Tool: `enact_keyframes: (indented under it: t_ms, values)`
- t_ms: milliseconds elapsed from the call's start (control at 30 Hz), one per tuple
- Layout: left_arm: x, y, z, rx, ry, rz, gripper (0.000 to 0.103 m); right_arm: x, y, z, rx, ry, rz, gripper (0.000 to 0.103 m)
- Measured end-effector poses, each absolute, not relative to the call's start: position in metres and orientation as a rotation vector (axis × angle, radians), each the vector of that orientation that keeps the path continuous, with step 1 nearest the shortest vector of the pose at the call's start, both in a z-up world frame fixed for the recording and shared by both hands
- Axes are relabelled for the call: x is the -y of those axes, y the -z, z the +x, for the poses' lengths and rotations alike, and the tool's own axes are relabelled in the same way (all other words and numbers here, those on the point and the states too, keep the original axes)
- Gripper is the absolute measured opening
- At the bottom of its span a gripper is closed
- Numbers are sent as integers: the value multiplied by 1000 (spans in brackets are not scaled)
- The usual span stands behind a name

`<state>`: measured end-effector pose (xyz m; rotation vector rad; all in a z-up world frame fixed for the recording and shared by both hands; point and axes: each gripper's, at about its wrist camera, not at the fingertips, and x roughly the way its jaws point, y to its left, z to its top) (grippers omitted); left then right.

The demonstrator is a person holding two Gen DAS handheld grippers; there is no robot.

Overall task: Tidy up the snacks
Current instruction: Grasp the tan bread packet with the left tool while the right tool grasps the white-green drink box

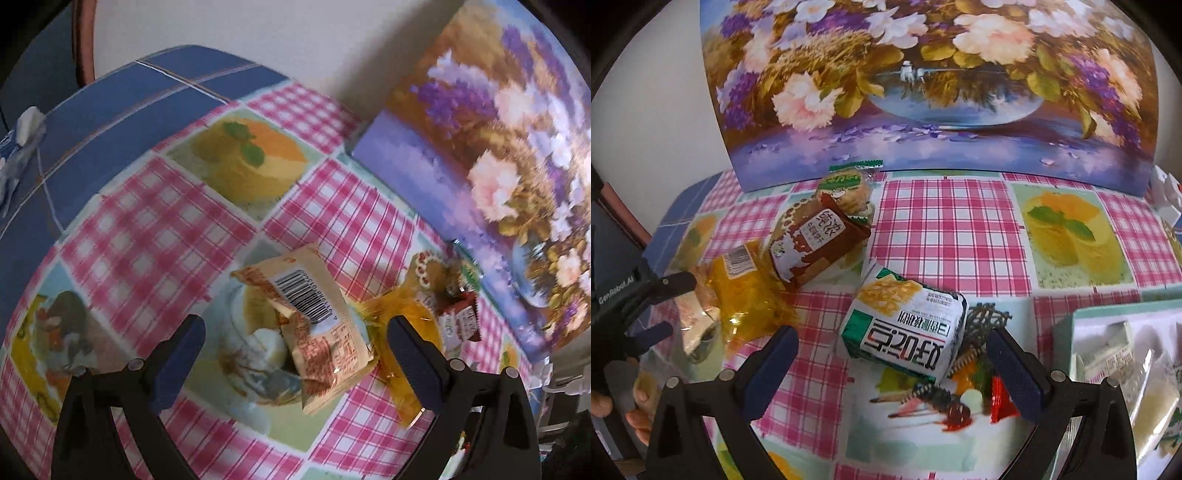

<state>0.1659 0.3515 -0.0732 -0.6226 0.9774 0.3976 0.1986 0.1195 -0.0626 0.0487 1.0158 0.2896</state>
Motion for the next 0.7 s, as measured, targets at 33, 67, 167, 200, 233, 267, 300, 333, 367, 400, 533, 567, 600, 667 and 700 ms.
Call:
enact_keyframes:
  t_ms: [33,67,167,200,233,267,300,333,367,400,533,567,600,667,700]
  values:
    - [-351,77,170,-982,-392,-624,99,-120,64,200,-1013,-289,43,103]
    - [-350,79,171,-984,-393,-621,99,-121,66,201,-1011,-286,37,103]
    - [-349,84,176,-1001,-405,-597,98,-127,71,204,-1007,-283,11,101]
    - [-347,85,178,-1001,-404,-588,97,-128,72,204,-1005,-283,2,100]
    - [-346,85,180,-1001,-403,-575,97,-130,73,203,-1003,-283,-7,98]
    - [-344,85,182,-1003,-404,-563,96,-132,75,204,-1004,-282,-20,97]
    - [-342,86,183,-1006,-404,-551,93,-135,77,205,-1005,-279,-24,96]
    - [-340,86,185,-1009,-401,-540,90,-136,78,205,-1006,-273,-30,93]
    - [-337,86,187,-1012,-401,-527,84,-137,79,205,-1004,-267,-38,89]
    - [-334,86,189,-1015,-403,-510,79,-138,80,204,-1001,-260,-48,87]
    - [-326,85,191,-1024,-397,-458,55,-137,80,203,-990,-243,-48,77]
    - [-324,85,191,-1028,-397,-446,54,-135,79,202,-989,-245,-43,75]
    - [-323,84,188,-1031,-391,-443,53,-133,79,201,-986,-246,-36,74]
    - [-321,84,187,-1034,-379,-439,51,-132,78,200,-983,-242,-35,69]
    - [-319,83,187,-1036,-376,-431,50,-132,77,199,-984,-244,-32,68]
